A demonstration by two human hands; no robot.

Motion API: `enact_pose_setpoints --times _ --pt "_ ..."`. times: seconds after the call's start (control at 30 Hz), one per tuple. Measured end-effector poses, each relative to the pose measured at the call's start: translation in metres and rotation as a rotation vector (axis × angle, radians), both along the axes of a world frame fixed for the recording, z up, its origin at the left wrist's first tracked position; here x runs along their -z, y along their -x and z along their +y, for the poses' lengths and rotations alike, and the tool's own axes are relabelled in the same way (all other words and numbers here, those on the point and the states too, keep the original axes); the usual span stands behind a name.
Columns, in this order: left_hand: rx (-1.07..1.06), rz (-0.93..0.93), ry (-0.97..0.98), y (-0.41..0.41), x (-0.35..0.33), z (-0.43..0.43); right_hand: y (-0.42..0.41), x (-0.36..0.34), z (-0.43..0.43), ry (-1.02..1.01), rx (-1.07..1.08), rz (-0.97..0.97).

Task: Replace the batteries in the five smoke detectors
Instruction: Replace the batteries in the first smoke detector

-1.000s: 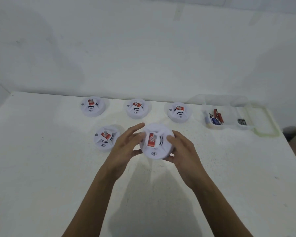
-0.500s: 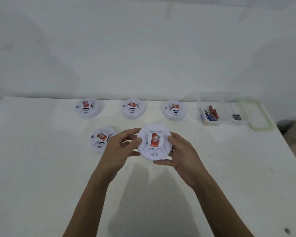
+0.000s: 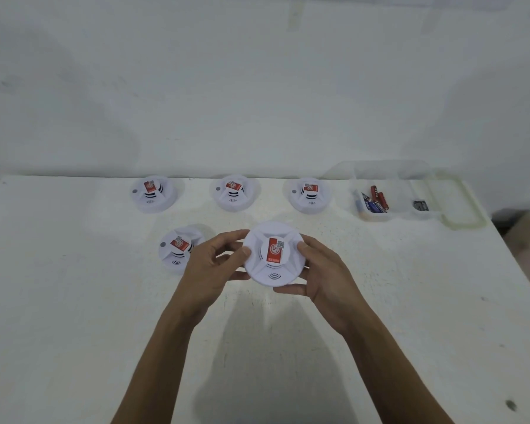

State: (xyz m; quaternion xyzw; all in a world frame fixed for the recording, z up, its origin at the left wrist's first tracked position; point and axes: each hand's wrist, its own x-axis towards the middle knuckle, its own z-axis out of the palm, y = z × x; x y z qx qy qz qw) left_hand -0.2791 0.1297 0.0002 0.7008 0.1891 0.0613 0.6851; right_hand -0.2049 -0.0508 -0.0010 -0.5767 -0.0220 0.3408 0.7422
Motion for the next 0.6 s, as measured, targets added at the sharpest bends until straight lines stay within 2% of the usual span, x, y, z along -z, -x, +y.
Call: enact_pose_setpoints --times 0.6 --pt "0.004 -0.002 -0.017 0.0012 0.0025 0.0001 0.0005 -0.0001 -0.0002 0.035 0.002 -0.022"
